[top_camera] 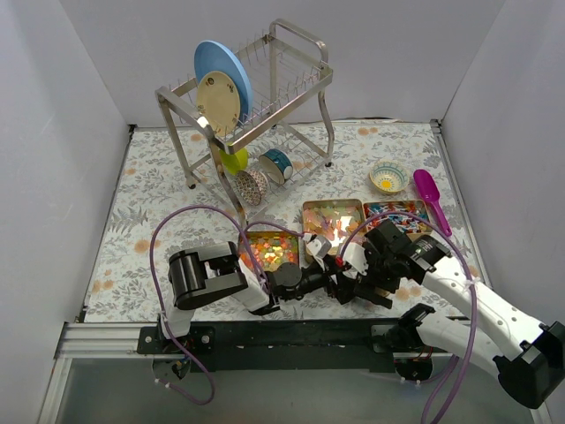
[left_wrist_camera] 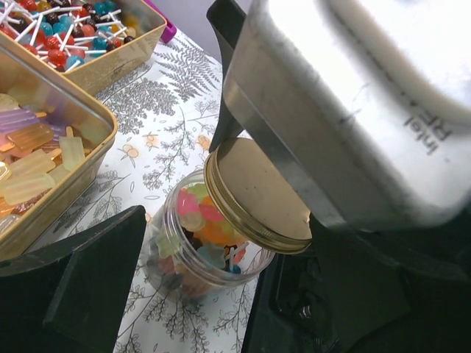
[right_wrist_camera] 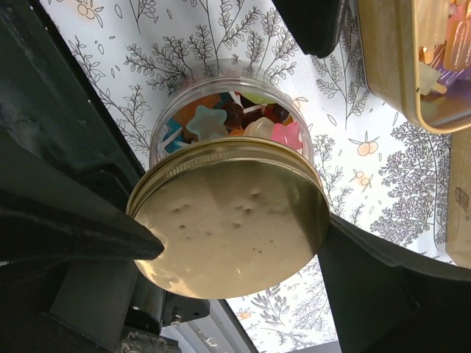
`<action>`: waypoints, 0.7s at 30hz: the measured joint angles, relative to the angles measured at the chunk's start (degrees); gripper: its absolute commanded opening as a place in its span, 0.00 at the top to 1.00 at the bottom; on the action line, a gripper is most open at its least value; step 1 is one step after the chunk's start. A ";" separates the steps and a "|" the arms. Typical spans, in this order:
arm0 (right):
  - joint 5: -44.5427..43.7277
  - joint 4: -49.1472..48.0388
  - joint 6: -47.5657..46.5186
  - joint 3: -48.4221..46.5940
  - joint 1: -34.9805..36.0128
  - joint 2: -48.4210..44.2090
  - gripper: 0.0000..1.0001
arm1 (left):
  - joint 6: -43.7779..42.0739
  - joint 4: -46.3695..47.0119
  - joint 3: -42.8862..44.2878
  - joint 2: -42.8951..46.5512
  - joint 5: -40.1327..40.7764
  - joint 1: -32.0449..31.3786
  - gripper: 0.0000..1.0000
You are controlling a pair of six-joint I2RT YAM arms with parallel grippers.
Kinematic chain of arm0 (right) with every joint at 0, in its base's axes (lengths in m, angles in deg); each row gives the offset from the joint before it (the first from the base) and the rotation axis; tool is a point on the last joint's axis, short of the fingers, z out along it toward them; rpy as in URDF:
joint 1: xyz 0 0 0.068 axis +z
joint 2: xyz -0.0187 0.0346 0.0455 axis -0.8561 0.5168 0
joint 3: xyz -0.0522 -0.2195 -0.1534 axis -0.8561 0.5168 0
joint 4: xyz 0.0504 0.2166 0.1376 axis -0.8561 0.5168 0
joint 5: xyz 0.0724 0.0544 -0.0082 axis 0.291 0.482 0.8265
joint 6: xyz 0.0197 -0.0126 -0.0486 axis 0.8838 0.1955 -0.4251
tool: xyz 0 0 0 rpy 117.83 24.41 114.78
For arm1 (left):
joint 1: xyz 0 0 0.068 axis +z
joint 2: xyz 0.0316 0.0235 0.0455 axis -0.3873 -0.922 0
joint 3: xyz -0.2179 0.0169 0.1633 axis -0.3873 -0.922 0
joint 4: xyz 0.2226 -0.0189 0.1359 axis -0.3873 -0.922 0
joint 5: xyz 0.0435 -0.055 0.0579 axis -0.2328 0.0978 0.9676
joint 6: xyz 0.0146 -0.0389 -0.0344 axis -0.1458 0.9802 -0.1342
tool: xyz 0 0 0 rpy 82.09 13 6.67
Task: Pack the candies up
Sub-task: Pick up the bottle lid from the packing bottle.
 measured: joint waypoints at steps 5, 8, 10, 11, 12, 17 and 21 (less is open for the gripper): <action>-0.13 1.38 0.79 -1.31 -0.09 -0.13 0.02 | 0.44 0.50 0.55 -0.02 -0.39 0.24 0.09; 0.44 1.36 0.87 -1.31 -0.09 -0.85 0.02 | 0.81 1.11 0.55 -0.13 -1.16 0.26 0.09; 0.94 1.27 1.05 -1.27 -0.07 -1.29 0.02 | 1.09 1.60 0.48 -0.11 -1.73 0.26 0.10; 1.16 1.25 1.20 -1.25 -0.02 -1.40 0.03 | 1.40 1.88 -0.04 -0.07 -2.12 0.26 0.10; 1.57 1.18 1.55 -1.25 0.20 -1.42 0.04 | 1.53 2.36 -0.72 0.13 -2.82 0.33 0.11; 7.02 0.72 0.83 -1.68 1.11 -5.95 0.05 | 0.31 -0.61 -8.37 0.46 -4.74 5.16 0.07; 8.37 0.15 0.81 -1.70 1.11 -6.10 0.06 | -1.36 -5.40 -8.85 5.88 -9.60 9.20 0.05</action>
